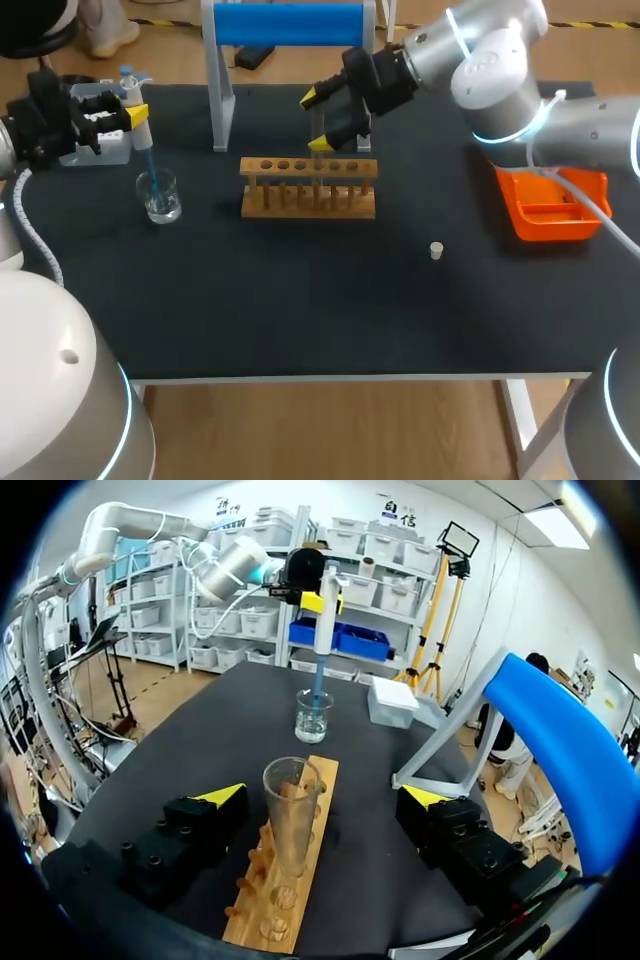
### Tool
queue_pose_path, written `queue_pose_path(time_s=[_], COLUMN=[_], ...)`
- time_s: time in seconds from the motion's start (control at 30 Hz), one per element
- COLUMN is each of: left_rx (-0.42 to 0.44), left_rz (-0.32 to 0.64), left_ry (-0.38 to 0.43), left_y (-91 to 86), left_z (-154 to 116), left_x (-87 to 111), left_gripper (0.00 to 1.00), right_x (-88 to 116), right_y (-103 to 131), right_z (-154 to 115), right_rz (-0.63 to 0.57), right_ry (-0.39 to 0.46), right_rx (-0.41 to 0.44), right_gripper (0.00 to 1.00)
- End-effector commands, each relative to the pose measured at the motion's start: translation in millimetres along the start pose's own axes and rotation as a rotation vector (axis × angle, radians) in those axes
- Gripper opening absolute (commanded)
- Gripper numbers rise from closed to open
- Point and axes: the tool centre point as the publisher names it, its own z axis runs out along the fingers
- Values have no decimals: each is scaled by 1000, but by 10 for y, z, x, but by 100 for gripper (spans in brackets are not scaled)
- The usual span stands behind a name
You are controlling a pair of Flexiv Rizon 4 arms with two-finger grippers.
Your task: Invert the test tube, pick up the pipette, mount the tip to pipette, aspirate from beaker and dispense into the tube, eject the tip, return the pipette, and cap with the stopper.
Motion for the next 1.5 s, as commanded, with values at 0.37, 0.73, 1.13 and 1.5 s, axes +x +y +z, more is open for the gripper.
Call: queue_pose_path(time_s=[0.37, 0.73, 1.13, 1.5], left_rx=[0, 0, 0, 0], left_rz=[1, 1, 1, 1], left_ry=[-3, -3, -3, -3], left_y=[-2, -2, -2, -2], left_z=[5, 5, 5, 5], left_x=[6, 6, 6, 6], left_gripper=[0, 0, 0, 0], right_x=[58, 64, 59, 59], right_y=[7, 22, 26, 26], right_z=[31, 38, 28, 28], right_rz=[3, -1, -4, -4], right_ry=[-24, -31, -42, -42], right_rx=[8, 14, 22, 22], right_gripper=[100, 100, 100, 100])
